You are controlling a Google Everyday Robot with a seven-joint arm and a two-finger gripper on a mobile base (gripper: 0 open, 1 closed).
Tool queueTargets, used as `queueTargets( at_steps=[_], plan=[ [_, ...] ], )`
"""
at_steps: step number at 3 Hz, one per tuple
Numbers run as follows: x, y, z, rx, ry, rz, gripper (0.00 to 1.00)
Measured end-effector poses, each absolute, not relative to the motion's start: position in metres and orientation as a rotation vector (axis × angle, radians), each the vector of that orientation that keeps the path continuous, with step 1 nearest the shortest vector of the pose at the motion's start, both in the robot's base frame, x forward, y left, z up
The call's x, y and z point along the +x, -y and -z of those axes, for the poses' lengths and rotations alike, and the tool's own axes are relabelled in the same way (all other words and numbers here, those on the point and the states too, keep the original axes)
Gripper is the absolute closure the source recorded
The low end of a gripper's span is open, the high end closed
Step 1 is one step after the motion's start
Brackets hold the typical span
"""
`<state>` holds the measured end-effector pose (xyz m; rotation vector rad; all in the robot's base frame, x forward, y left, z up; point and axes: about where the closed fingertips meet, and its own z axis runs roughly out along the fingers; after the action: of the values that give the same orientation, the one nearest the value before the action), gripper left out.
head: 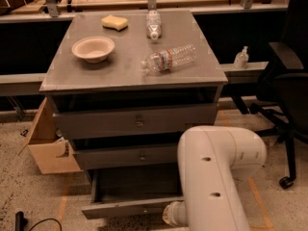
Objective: Close bottom drawer
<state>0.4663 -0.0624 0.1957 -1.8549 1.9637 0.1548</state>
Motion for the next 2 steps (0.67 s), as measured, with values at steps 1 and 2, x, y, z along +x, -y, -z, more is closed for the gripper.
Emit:
queueTargets(
  at_steps=[1, 2],
  plan=[
    [0.468, 0.052, -0.178, -1.863, -1.975, -0.033, 1.0],
    [0.492, 0.043, -0.17, -1.781, -1.945, 0.087, 1.0]
  ],
)
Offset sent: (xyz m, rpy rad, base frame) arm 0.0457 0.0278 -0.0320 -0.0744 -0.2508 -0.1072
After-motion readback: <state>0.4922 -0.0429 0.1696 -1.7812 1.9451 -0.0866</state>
